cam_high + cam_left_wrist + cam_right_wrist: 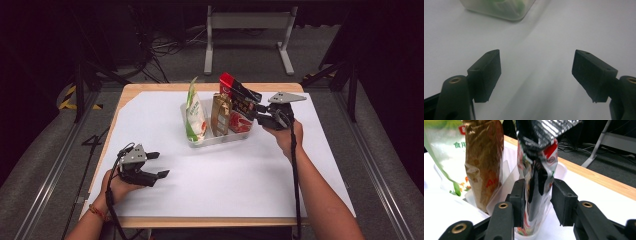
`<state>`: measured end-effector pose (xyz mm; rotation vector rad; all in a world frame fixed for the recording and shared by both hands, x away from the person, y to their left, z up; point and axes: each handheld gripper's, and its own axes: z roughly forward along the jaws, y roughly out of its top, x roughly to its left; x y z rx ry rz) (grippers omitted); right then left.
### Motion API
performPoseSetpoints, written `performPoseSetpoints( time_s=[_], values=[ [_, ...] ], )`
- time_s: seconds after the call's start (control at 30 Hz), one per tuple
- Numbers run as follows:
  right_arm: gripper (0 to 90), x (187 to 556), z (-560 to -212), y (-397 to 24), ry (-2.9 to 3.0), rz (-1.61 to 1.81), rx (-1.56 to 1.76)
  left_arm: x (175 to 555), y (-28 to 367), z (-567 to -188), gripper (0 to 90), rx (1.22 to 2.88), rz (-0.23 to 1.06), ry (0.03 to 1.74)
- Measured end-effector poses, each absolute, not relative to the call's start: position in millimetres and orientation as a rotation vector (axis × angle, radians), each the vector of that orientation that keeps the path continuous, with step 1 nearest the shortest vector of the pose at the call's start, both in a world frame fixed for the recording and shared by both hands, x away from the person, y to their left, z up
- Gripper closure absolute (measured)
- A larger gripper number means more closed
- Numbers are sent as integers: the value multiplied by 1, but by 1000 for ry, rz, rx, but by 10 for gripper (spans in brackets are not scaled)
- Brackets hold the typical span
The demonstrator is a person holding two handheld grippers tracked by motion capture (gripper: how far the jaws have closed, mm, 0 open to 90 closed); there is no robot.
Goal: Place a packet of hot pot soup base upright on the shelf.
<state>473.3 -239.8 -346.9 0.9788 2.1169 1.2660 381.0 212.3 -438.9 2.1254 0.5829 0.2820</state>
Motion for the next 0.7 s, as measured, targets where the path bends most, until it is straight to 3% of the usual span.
performPoseSetpoints(
  time_s=[0.43, 0.7],
  values=[
    [878, 463, -358, -260, 2161, 1261, 951, 381, 213, -439, 244, 2124, 284, 587],
    [900, 475, -380, -270, 2175, 1170, 1022, 381, 212, -439, 264, 2129, 282, 582]
  ],
)
